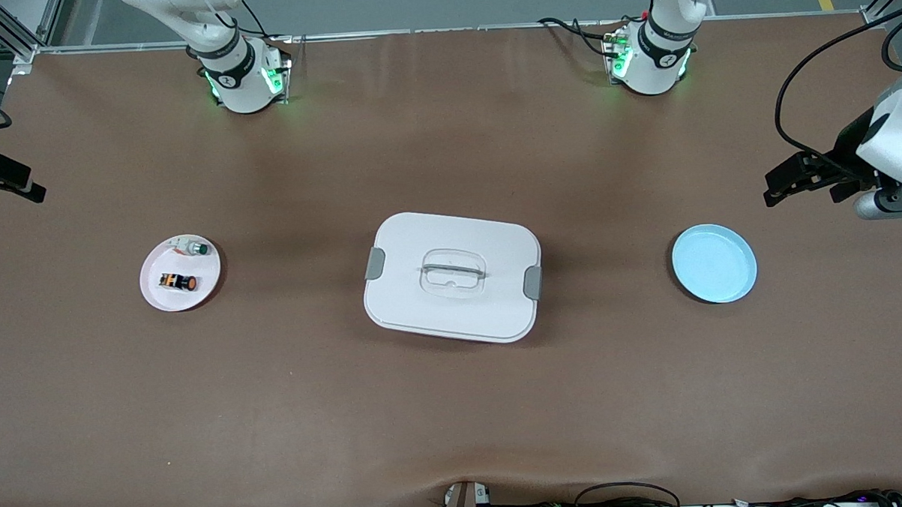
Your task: Transfer orange switch to right arm and place
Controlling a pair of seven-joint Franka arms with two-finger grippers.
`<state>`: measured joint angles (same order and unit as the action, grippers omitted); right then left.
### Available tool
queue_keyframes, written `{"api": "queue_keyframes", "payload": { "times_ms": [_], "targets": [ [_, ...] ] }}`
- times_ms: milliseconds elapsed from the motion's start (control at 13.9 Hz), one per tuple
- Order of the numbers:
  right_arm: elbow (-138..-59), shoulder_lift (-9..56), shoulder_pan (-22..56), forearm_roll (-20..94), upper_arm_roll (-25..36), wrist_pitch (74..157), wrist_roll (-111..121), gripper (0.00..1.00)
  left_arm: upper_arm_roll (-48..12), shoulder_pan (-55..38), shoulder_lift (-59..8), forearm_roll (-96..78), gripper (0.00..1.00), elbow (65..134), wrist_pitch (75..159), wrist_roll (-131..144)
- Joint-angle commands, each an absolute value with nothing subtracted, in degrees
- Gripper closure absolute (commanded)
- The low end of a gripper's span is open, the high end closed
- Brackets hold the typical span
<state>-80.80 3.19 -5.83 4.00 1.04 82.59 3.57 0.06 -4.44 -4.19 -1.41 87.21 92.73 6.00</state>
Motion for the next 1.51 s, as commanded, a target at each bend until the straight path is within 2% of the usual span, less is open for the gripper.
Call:
{"api": "queue_keyframes", "payload": {
  "times_ms": [0, 215, 574, 1147, 1434],
  "targets": [
    [-82.2, 1.5, -4.9, 3.7, 1.0, 82.8, 3.3, 0.00, 0.0, -4.3, -4.7, -1.2, 0.00, 86.0, 91.6, 5.4],
    [-82.2, 1.5, -1.9, -1.5, 1.1, 82.5, 3.0, 0.00, 0.1, -4.3, -4.7, -1.2, 0.00, 86.0, 91.6, 5.4],
    [-82.2, 1.3, -2.3, -1.0, 1.9, 82.1, 3.0, 0.00, 0.1, -4.3, -4.7, -1.3, 0.00, 86.0, 91.6, 5.4],
    [-82.3, 1.4, 1.4, 0.8, 7.3, 82.1, 3.2, 0.00, 0.0, -4.3, -4.7, -1.2, 0.00, 86.0, 91.6, 5.4],
    [-82.3, 1.4, 1.5, 0.9, 7.5, 82.1, 3.1, 0.00, 0.0, -4.2, -4.7, -1.3, 0.00, 86.0, 91.6, 5.4]
  ]
}}
